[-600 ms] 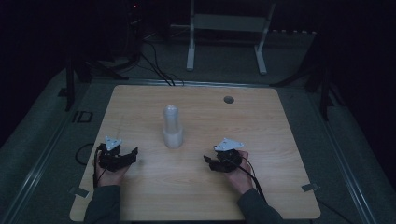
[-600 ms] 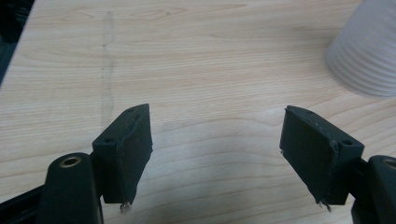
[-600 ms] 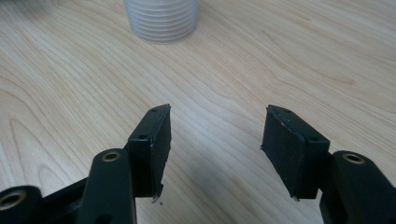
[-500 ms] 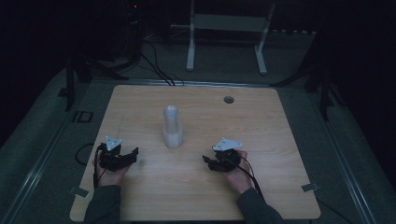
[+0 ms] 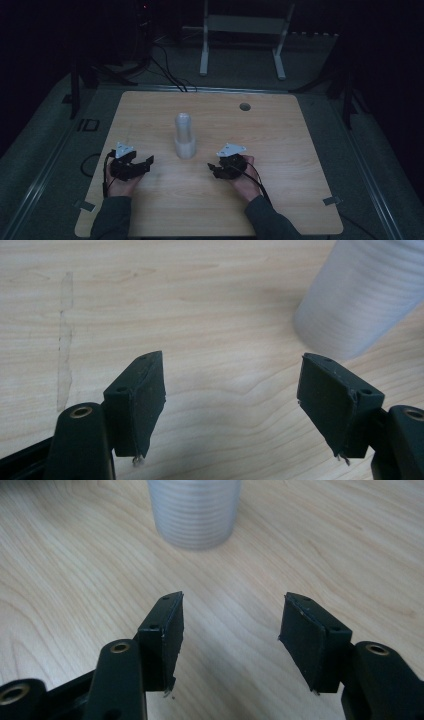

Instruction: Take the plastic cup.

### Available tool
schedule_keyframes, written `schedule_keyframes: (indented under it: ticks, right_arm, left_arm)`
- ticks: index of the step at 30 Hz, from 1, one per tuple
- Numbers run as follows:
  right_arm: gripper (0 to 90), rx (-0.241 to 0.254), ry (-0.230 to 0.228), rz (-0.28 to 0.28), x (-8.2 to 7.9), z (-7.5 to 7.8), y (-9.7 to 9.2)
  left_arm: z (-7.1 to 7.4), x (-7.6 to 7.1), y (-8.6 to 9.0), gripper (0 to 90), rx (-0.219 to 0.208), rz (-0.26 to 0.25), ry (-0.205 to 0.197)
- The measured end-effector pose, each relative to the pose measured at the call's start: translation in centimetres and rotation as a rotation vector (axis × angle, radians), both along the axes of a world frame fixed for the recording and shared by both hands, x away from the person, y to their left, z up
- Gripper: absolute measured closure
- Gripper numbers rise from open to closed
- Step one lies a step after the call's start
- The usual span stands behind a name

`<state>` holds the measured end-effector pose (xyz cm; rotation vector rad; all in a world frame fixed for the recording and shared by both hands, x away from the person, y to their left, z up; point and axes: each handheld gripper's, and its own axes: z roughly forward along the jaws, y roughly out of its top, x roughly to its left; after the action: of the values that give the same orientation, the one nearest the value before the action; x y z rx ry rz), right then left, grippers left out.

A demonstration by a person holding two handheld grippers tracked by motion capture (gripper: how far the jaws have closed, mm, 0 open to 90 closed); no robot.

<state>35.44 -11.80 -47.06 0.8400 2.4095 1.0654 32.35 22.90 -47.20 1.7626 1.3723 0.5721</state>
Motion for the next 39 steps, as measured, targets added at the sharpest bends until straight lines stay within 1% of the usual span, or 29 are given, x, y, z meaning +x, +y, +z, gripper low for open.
schedule_keyframes:
  ticks: [5,8,9,12,14,15,16,17,18,19,24,29,30,39]
  right_arm:
    - [41.9,0.002,-0.01,0.015,0.3,0.3,0.7]
    - [41.7,0.004,-0.012,0.026,0.5,0.4,1.1]
    - [41.7,0.004,-0.012,0.026,0.5,0.4,1.1]
    - [41.3,0.008,-0.009,0.033,0.7,0.4,1.5]
    - [41.1,0.011,-0.009,0.037,0.8,0.5,1.7]
    - [41.1,0.011,-0.009,0.037,0.8,0.5,1.7]
    - [41.0,0.014,-0.011,0.039,0.9,0.6,2.0]
    - [40.9,0.016,-0.014,0.041,0.9,0.6,2.0]
    - [40.9,0.03,-0.011,0.044,1.0,0.7,2.1]
    - [41.0,0.048,-0.003,0.045,1.0,0.8,2.2]
    - [41.2,0.067,-0.011,0.046,1.4,1.4,2.7]
    - [40.7,0.078,-0.019,0.051,1.8,1.9,3.3]
    - [40.2,0.082,-0.018,0.051,2.0,2.0,3.5]
    - [39.0,0.09,-0.031,0.06,2.5,2.3,4.4]
  left_arm:
    - [1.0,0.3,-0.4,27.6,0.006,-0.02,-0.022]
    - [1.5,0.5,-0.8,27.6,0.018,-0.039,-0.032]
    - [1.5,0.5,-0.8,27.6,0.018,-0.039,-0.032]
    - [2.3,0.6,-1.3,27.5,0.027,-0.065,-0.049]
    - [2.7,0.7,-1.6,27.3,0.028,-0.077,-0.058]
    - [2.7,0.7,-1.6,27.2,0.028,-0.077,-0.058]
    - [3.2,0.8,-1.8,27.2,0.024,-0.09,-0.066]
    - [3.2,0.8,-1.8,26.9,0.024,-0.09,-0.066]
    - [3.8,1.0,-2.2,26.8,0.035,-0.104,-0.076]
    - [4.0,1.1,-2.3,26.7,0.039,-0.109,-0.08]
    - [5.2,1.4,-3.0,26.6,0.044,-0.134,-0.104]
    - [5.8,1.7,-3.6,26.6,0.045,-0.151,-0.111]
    - [6.1,1.9,-3.9,26.6,0.053,-0.161,-0.113]
    - [7.2,2.4,-5.4,26.3,0.053,-0.2,-0.133]
